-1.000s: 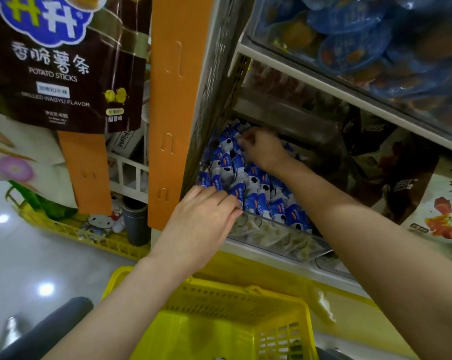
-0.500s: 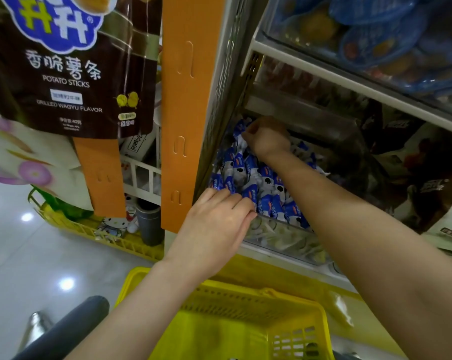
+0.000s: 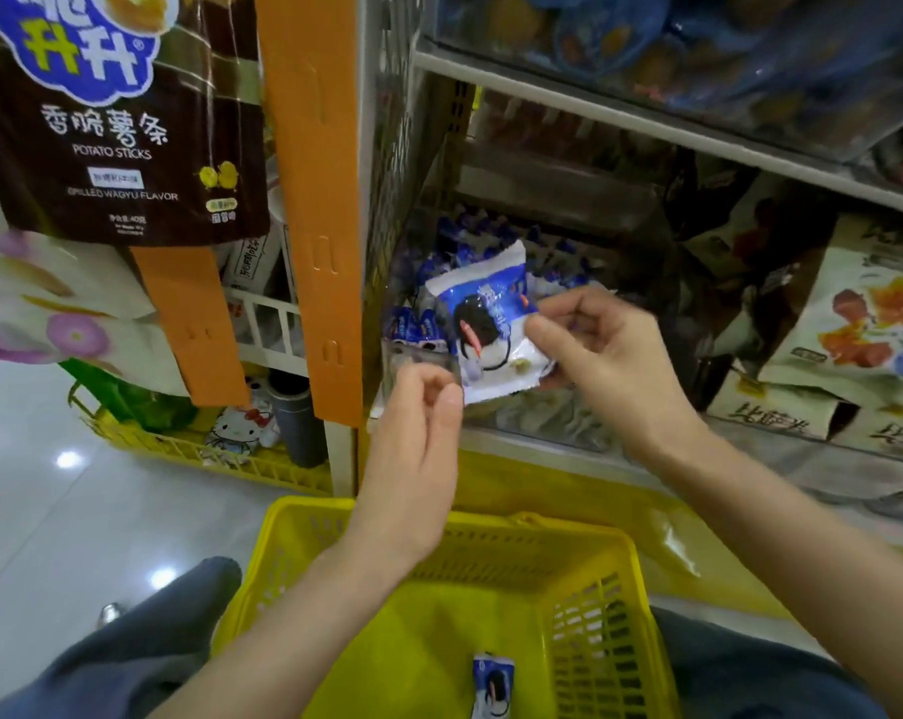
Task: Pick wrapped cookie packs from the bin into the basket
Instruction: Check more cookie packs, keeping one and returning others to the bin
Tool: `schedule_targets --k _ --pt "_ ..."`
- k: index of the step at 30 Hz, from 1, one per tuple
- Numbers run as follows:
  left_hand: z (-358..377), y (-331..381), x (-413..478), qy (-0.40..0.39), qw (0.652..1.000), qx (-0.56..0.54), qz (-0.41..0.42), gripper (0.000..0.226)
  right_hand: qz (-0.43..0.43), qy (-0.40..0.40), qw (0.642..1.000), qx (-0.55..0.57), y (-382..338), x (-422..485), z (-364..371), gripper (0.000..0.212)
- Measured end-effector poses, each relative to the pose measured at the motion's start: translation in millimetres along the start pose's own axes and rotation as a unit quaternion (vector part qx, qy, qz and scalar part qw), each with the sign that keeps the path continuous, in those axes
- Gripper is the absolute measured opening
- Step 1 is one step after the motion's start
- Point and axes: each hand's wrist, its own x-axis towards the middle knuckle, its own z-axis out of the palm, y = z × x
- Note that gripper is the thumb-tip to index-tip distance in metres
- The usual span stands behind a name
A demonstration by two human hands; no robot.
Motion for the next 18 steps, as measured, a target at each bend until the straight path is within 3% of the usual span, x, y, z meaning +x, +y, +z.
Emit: schedule_targets --k 2,5,9,12,18 --pt "2.2 -0.4 -3.0 -0.011 0.992 -0.088 -0.085 0.035 0.004 -0.012 1.0 0.016 10.2 -23.1 0.6 0.013" --pt "6.1 -1.4 -4.1 -0.044 0.967 -0.184 -0.171 0.027 0.059 -0.034 0.996 0.051 30.8 -48.5 6.4 0.015" --pt "8.0 -10.0 -8.9 -0.071 0.972 -0.149 -0.166 0.01 0.131 -0.055 0.989 0.051 54.7 -63.9 16.4 0.006" --pt "11.3 -19.4 -10.3 -0.127 0.969 -0.1 -0.189 0.004 0.134 -0.037 0.989 0.046 67.0 -68.3 21.3 0.016" --pt "20.7 -30.5 -11.8 -0.171 0.964 -0.002 -0.202 0.023 0.219 0.02 0.969 0.111 83.5 -76.3 28.1 0.018"
